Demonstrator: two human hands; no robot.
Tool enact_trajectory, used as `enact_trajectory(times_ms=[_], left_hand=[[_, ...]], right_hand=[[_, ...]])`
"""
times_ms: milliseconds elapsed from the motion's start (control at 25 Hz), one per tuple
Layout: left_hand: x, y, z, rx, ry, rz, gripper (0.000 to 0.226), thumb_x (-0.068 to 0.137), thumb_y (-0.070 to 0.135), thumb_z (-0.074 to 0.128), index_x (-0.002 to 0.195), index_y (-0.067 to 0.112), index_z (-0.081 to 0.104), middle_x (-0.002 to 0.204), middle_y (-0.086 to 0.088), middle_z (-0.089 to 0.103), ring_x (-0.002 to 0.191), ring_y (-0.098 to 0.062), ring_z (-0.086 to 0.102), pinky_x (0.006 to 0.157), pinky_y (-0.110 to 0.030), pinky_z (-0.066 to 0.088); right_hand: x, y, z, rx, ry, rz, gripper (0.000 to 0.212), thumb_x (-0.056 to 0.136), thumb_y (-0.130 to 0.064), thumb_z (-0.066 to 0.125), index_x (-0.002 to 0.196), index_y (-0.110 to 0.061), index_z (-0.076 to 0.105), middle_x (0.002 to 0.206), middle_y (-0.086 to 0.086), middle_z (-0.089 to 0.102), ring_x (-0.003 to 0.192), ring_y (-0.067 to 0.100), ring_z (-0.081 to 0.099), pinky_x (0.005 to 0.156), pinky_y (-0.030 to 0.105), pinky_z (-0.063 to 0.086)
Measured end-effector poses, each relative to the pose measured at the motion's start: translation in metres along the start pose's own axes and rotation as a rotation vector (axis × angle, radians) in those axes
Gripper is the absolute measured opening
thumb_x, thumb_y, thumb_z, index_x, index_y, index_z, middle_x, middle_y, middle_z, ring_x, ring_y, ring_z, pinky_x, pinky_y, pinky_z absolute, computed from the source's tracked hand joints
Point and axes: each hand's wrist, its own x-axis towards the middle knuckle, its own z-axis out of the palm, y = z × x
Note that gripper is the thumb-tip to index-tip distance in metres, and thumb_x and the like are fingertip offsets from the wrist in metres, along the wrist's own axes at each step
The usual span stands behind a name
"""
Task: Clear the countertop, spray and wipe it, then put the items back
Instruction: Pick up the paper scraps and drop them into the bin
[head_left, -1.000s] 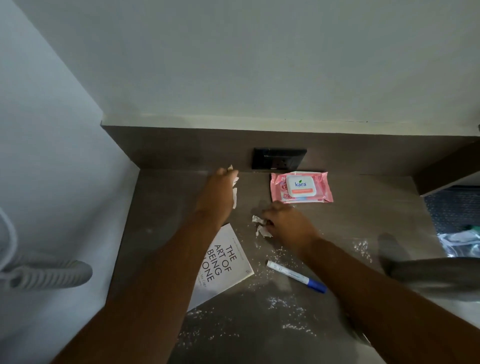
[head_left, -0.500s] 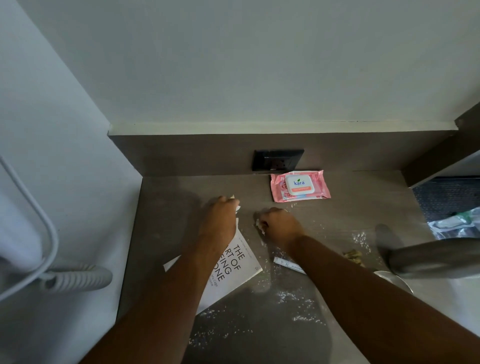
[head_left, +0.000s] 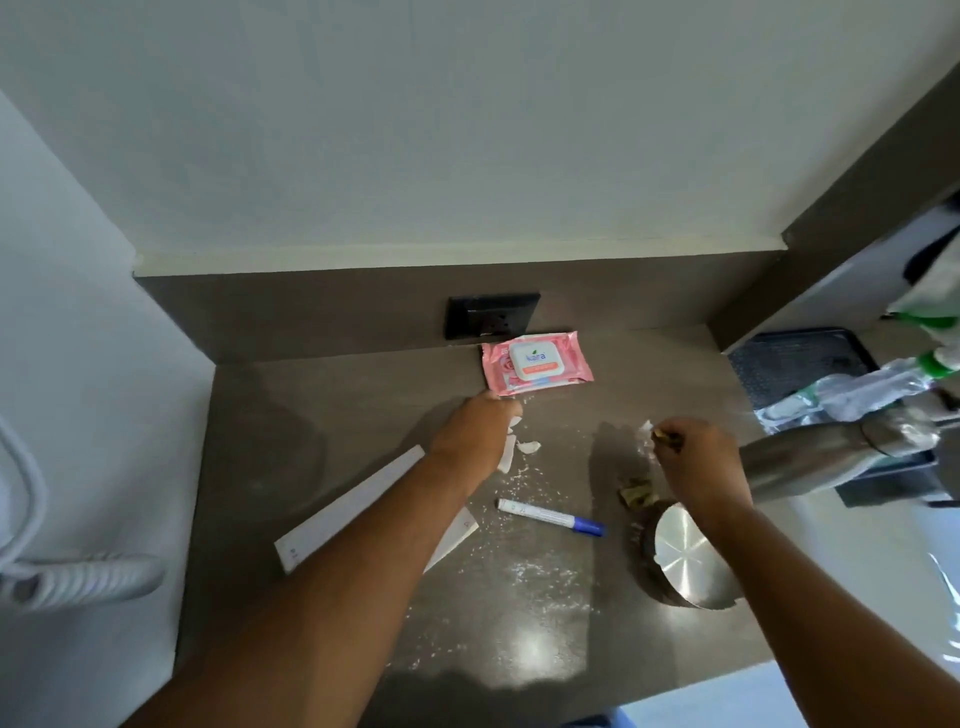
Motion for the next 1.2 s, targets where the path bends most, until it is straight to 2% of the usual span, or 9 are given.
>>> enact_trajectory(times_ms=[120, 280, 440, 560, 680, 880, 1000, 1120, 1200], left_hand=[[0.016, 0.025, 0.017, 0.102, -0.109, 0.100, 0.029, 0.094, 0.005, 0.049, 0.120, 0.011, 0.061, 0.120, -0.013, 0.058, 0.104, -0.026, 0.060, 0.072, -0.027, 0.037], [0.030, 0.031, 0.036, 0.229, -0.173, 0.139, 0.030, 0.094, 0.003, 0.050, 0.120, 0.009, 0.062, 0.117, -0.015, 0.060, 0.106, -0.029, 0.061, 0.078, -0.032, 0.044], [0.036, 0.022, 0.050, 0.230, -0.154, 0.163, 0.017, 0.091, 0.012, 0.057, 0.106, 0.013, 0.066, 0.098, -0.010, 0.060, 0.084, -0.027, 0.063, 0.064, -0.031, 0.045], [0.033, 0.013, 0.061, 0.214, -0.082, 0.125, 0.023, 0.086, 0.032, 0.049, 0.096, 0.018, 0.065, 0.080, 0.003, 0.055, 0.067, -0.014, 0.053, 0.054, -0.027, 0.039], [0.035, 0.005, 0.073, 0.202, -0.078, 0.141, 0.027, 0.078, 0.027, 0.033, 0.089, 0.026, 0.057, 0.082, 0.000, 0.056, 0.064, -0.014, 0.049, 0.053, -0.027, 0.034], [0.029, 0.006, 0.064, 0.033, -0.082, 0.020, 0.016, 0.078, 0.019, 0.044, 0.088, 0.029, 0.052, 0.084, -0.001, 0.057, 0.066, -0.018, 0.052, 0.053, -0.027, 0.036], [0.023, 0.013, 0.056, 0.003, -0.057, 0.033, 0.022, 0.083, 0.011, 0.049, 0.096, 0.026, 0.060, 0.092, -0.004, 0.061, 0.074, -0.021, 0.056, 0.058, -0.031, 0.045], [0.020, 0.017, 0.048, -0.040, -0.014, -0.006, 0.029, 0.088, 0.004, 0.050, 0.106, 0.020, 0.067, 0.103, -0.008, 0.065, 0.085, -0.025, 0.060, 0.065, -0.032, 0.044], [0.014, 0.020, 0.042, -0.075, 0.004, -0.042, 0.031, 0.091, 0.003, 0.049, 0.108, 0.018, 0.069, 0.110, -0.008, 0.065, 0.092, -0.024, 0.060, 0.067, -0.030, 0.041]], right_hand=[[0.005, 0.014, 0.004, -0.172, -0.126, 0.009, 0.013, 0.088, -0.008, 0.062, 0.091, -0.012, 0.074, 0.094, 0.010, 0.072, 0.086, 0.026, 0.065, 0.077, 0.029, 0.048], [0.016, 0.022, 0.019, -0.307, -0.324, -0.070, 0.017, 0.093, -0.011, 0.058, 0.103, -0.010, 0.072, 0.106, 0.012, 0.071, 0.099, 0.026, 0.065, 0.086, 0.029, 0.047], [0.023, 0.022, 0.031, -0.401, -0.449, -0.189, 0.027, 0.092, -0.014, 0.062, 0.119, -0.010, 0.065, 0.117, 0.011, 0.066, 0.106, 0.025, 0.063, 0.091, 0.034, 0.051], [0.023, 0.026, 0.038, -0.407, -0.499, -0.229, 0.043, 0.082, -0.022, 0.074, 0.122, -0.012, 0.060, 0.120, 0.011, 0.057, 0.108, 0.028, 0.060, 0.090, 0.036, 0.051], [0.023, 0.026, 0.045, -0.432, -0.489, -0.271, 0.034, 0.078, -0.020, 0.075, 0.109, -0.014, 0.064, 0.115, 0.011, 0.059, 0.099, 0.027, 0.063, 0.085, 0.038, 0.054], [0.027, 0.024, 0.046, -0.432, -0.516, -0.284, 0.025, 0.077, -0.018, 0.075, 0.101, -0.014, 0.069, 0.104, 0.008, 0.068, 0.091, 0.024, 0.063, 0.079, 0.035, 0.054], [0.028, 0.025, 0.044, -0.366, -0.508, -0.256, 0.022, 0.079, -0.013, 0.076, 0.100, -0.013, 0.069, 0.095, 0.004, 0.067, 0.081, 0.019, 0.060, 0.071, 0.026, 0.046], [0.027, 0.025, 0.031, -0.129, -0.350, -0.171, 0.017, 0.079, -0.008, 0.075, 0.089, -0.018, 0.066, 0.088, 0.000, 0.065, 0.083, 0.019, 0.063, 0.071, 0.024, 0.045], [0.021, 0.021, 0.021, 0.061, -0.205, -0.085, 0.021, 0.077, -0.007, 0.077, 0.080, -0.022, 0.063, 0.081, -0.001, 0.064, 0.077, 0.016, 0.062, 0.064, 0.024, 0.046]])
